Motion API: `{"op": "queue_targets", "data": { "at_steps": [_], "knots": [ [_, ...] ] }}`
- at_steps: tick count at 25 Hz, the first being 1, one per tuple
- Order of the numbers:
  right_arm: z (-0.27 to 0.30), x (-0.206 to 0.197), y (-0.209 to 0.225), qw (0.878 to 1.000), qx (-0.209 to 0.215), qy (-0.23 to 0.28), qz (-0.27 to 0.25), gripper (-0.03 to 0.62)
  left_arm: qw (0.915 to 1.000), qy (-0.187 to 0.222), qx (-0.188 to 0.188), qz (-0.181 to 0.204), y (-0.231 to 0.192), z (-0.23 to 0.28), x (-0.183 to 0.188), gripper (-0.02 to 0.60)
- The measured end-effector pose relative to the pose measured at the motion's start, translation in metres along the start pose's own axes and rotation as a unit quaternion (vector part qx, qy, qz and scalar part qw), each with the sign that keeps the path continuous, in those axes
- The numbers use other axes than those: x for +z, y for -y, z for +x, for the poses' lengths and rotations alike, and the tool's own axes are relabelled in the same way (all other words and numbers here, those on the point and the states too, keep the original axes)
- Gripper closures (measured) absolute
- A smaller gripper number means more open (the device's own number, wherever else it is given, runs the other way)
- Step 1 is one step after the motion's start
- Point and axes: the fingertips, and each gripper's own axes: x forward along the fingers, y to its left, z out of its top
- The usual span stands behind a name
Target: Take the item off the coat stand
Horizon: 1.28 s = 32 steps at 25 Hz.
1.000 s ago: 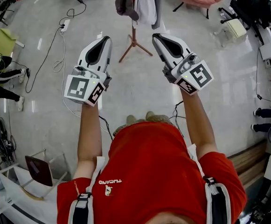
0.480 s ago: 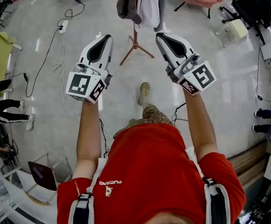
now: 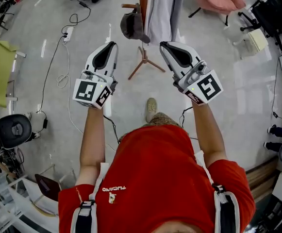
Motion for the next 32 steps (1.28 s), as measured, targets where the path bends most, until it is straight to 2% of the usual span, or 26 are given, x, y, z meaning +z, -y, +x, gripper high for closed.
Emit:
{"op": "queue_targets", "data": {
  "at_steps": [1, 5, 8, 14, 22, 26, 29, 31, 32],
  "knots": [
    [0.004, -0.006, 0.01, 1.0, 0.004, -0.003, 0.002, 0.569, 1.0, -0.004, 0.002, 0.0, -0.006, 0.012, -0.006, 0.564],
    [0.015, -0.023, 0.044, 1.0, 0.014, -0.011, 0.018, 0.569, 0.9996, -0.027, -0.002, 0.009, -0.027, 0.052, -0.032, 0.46],
    [0.021, -0.033, 0.065, 0.999, 0.016, -0.017, 0.029, 0.569, 0.999, -0.042, 0.004, 0.018, -0.048, 0.08, -0.048, 0.423],
    [0.032, -0.06, 0.089, 0.998, 0.0, -0.03, 0.047, 0.569, 0.9963, -0.084, -0.002, 0.021, -0.089, 0.124, -0.094, 0.388],
    [0.051, -0.093, 0.109, 0.995, -0.049, -0.057, 0.062, 0.569, 0.9858, -0.153, -0.057, 0.037, -0.119, 0.172, -0.162, 0.37],
    [0.055, -0.101, 0.11, 0.993, -0.064, -0.072, 0.067, 0.569, 0.9781, -0.184, -0.09, 0.038, -0.124, 0.191, -0.188, 0.37],
    [0.053, -0.104, 0.109, 0.992, -0.072, -0.084, 0.067, 0.569, 0.9763, -0.189, -0.102, 0.028, -0.123, 0.201, -0.195, 0.385],
    [0.05, -0.105, 0.108, 0.991, -0.077, -0.089, 0.066, 0.569, 0.9777, -0.182, -0.103, 0.017, -0.121, 0.205, -0.194, 0.517],
    [0.048, -0.105, 0.108, 0.991, -0.079, -0.091, 0.065, 0.569, 0.9789, -0.177, -0.102, 0.011, -0.12, 0.206, -0.191, 0.552]
  ]
}}
